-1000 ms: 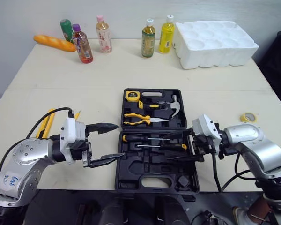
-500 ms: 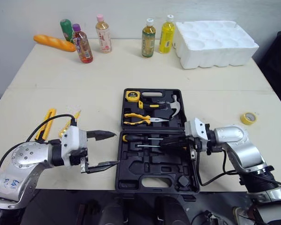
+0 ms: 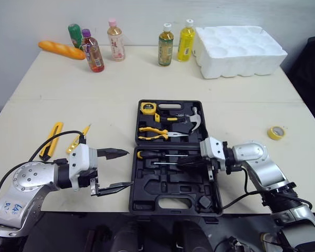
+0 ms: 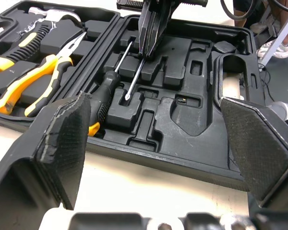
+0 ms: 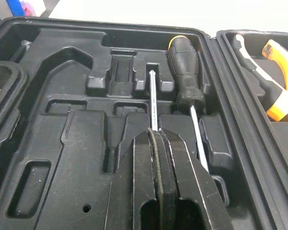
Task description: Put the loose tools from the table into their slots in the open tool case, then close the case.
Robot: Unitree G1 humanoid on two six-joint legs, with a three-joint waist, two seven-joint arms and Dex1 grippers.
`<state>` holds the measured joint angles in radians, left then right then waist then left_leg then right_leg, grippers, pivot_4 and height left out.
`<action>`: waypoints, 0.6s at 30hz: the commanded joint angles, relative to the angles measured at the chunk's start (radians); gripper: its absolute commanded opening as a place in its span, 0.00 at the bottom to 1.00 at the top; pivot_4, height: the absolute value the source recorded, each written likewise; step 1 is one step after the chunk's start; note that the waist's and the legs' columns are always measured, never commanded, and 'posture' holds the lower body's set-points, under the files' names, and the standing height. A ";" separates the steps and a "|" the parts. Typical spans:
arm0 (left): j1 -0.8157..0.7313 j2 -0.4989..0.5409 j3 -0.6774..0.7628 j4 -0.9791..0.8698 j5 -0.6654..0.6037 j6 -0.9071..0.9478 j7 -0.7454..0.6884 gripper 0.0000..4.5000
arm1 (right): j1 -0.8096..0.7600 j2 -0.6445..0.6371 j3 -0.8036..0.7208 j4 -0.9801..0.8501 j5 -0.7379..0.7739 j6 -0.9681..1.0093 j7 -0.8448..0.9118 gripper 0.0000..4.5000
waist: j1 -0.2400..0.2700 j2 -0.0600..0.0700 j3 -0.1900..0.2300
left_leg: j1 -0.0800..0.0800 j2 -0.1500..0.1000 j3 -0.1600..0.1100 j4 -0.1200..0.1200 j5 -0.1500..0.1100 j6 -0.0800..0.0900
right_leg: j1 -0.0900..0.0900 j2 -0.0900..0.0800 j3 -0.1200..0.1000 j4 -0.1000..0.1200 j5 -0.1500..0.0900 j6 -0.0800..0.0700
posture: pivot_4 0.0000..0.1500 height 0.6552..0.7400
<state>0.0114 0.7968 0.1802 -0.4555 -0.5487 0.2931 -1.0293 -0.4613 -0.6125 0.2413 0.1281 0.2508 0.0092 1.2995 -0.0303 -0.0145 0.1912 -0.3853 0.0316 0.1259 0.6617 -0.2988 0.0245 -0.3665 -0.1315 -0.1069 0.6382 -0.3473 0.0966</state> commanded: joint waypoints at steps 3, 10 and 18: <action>-0.002 0.005 0.025 -0.021 -0.006 -0.005 0.010 1.00 | 0.025 -0.023 0.079 0.025 -0.122 0.078 -0.043 0.01 | -0.001 -0.003 -0.003 | 0.000 0.000 -0.001 0.000 -0.001 -0.001 | 0.000 0.000 0.000 0.000 0.000 0.000 | 1.00 1.00; -0.007 0.004 0.022 -0.021 -0.005 -0.003 0.021 1.00 | 0.026 0.008 0.080 -0.030 -0.096 0.126 -0.065 0.01 | -0.003 -0.006 -0.005 | 0.011 0.001 -0.002 -0.004 -0.003 -0.003 | 0.011 0.000 -0.001 -0.003 -0.001 -0.001 | 1.00 1.00; 0.026 -0.012 0.074 -0.006 0.009 -0.024 0.065 1.00 | 0.025 0.000 -0.014 -0.120 0.011 0.136 -0.044 0.01 | 0.000 -0.005 -0.004 | 0.011 0.001 -0.002 -0.011 -0.002 -0.005 | 0.009 0.001 -0.002 -0.005 -0.002 -0.004 | 1.00 1.00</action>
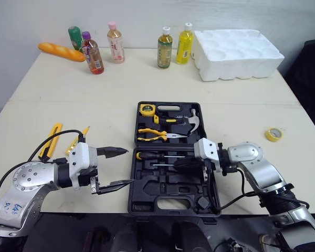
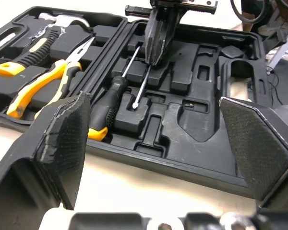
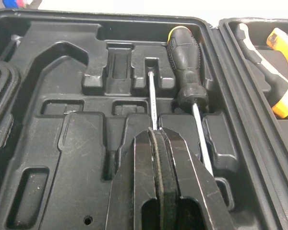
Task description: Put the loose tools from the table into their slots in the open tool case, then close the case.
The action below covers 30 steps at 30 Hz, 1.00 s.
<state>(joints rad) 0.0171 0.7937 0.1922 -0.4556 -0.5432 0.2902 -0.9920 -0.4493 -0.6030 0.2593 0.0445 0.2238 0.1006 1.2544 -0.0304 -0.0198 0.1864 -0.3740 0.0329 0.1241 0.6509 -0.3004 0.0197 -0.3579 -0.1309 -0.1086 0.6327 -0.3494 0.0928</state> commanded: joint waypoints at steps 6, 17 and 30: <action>0.103 0.020 0.192 0.047 -0.001 0.006 0.044 1.00 | 0.105 -0.112 -0.227 -0.163 0.199 0.129 0.017 0.01 | 0.006 0.003 0.002 | -0.003 -0.001 0.000 -0.002 0.000 0.001 | -0.001 0.000 -0.001 -0.003 0.000 0.000 | 1.00 1.00; 0.215 -0.015 0.540 0.280 0.000 -0.028 0.132 1.00 | 0.276 -0.287 -0.675 0.053 0.122 -0.135 -0.132 0.88 | 0.004 0.004 0.004 | -0.004 -0.001 -0.001 -0.003 -0.002 0.003 | -0.001 -0.001 -0.003 -0.006 0.000 0.000 | 1.00 1.00; 0.270 0.084 0.771 0.819 0.223 -0.244 0.352 1.00 | 0.387 -0.418 -0.911 0.727 0.049 -0.533 -0.318 0.98 | -0.001 0.004 0.004 | -0.002 -0.001 0.004 -0.007 -0.003 0.003 | -0.003 -0.001 0.001 -0.008 0.000 0.000 | 1.00 1.00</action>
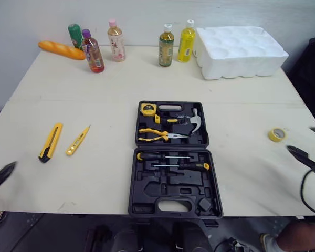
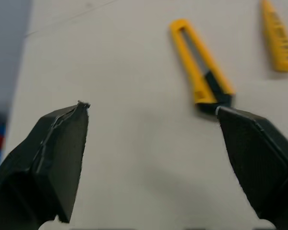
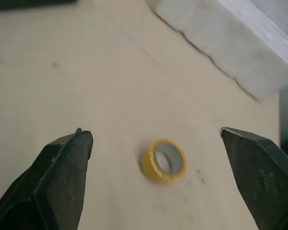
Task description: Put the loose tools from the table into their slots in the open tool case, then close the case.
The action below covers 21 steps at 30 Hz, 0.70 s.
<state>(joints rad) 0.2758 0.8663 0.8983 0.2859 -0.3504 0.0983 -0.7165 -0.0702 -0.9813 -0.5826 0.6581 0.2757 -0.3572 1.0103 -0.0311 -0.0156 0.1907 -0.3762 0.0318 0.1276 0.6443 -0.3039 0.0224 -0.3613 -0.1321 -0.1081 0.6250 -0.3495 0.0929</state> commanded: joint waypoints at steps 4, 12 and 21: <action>0.021 0.008 0.091 0.157 0.041 -0.088 0.141 1.00 | 0.030 -0.070 -0.077 0.269 -0.042 -0.168 -0.194 0.98 | -0.003 0.000 0.000 | 0.001 0.000 0.001 0.001 -0.001 -0.001 | 0.000 -0.001 0.001 0.000 0.000 0.000 | 1.00 1.00; 0.019 0.011 0.079 0.214 0.029 -0.120 0.175 1.00 | 0.098 -0.087 -0.090 0.451 -0.043 -0.225 -0.375 0.98 | -0.004 0.001 0.000 | 0.002 0.001 0.002 -0.001 -0.004 -0.008 | -0.001 -0.001 0.001 0.001 -0.001 -0.001 | 1.00 1.00; -0.007 0.005 0.053 0.211 0.024 -0.131 0.166 1.00 | 0.053 -0.047 -0.039 0.446 -0.036 -0.250 -0.356 0.98 | -0.021 0.001 0.000 | 0.004 0.001 0.003 -0.001 -0.003 -0.008 | 0.000 -0.001 0.002 0.002 0.000 -0.001 | 1.00 1.00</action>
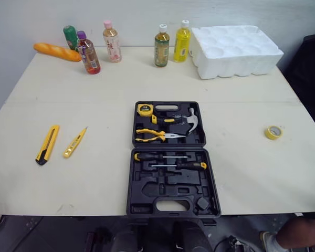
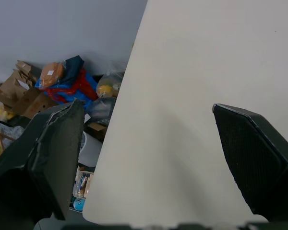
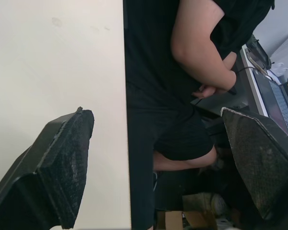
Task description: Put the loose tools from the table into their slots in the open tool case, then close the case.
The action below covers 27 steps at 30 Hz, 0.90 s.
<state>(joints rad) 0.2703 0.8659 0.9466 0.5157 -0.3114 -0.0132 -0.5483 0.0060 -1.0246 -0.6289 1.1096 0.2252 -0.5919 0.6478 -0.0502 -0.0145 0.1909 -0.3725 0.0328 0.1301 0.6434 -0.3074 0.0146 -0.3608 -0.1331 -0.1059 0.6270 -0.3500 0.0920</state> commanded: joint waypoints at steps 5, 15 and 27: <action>0.006 -0.007 -0.012 -0.057 -0.021 -0.027 -0.013 1.00 | -0.119 0.023 0.039 -0.024 0.039 0.001 0.075 0.98 | -0.008 0.000 0.000 | 0.000 0.000 0.001 0.000 0.000 0.000 | 0.000 0.000 0.000 0.001 0.000 0.000 | 1.00 1.00; -0.020 0.002 -0.083 -0.196 -0.050 0.082 -0.080 1.00 | -0.156 0.214 0.093 -0.482 0.281 0.288 0.454 0.98 | 0.003 0.002 0.001 | 0.000 0.000 0.000 0.000 0.003 0.006 | 0.000 0.000 0.000 0.001 0.000 0.000 | 1.00 1.00; -0.065 0.037 -0.226 -0.574 -0.133 0.452 -0.145 1.00 | -0.130 0.335 0.258 -1.073 0.399 0.538 0.470 0.98 | 0.022 0.002 0.001 | -0.002 0.000 -0.001 0.000 0.003 0.006 | -0.001 0.001 0.000 0.001 0.000 0.000 | 1.00 1.00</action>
<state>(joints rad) 0.1994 0.8810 0.7288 0.0041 -0.4357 0.4273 -0.6729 -0.1363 -0.6905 -0.3840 0.1109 0.5957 -0.0637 1.0900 -0.0283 -0.0128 0.1919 -0.3749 0.0323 0.1293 0.6435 -0.3048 0.0211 -0.3620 -0.1326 -0.1065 0.6279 -0.3498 0.0924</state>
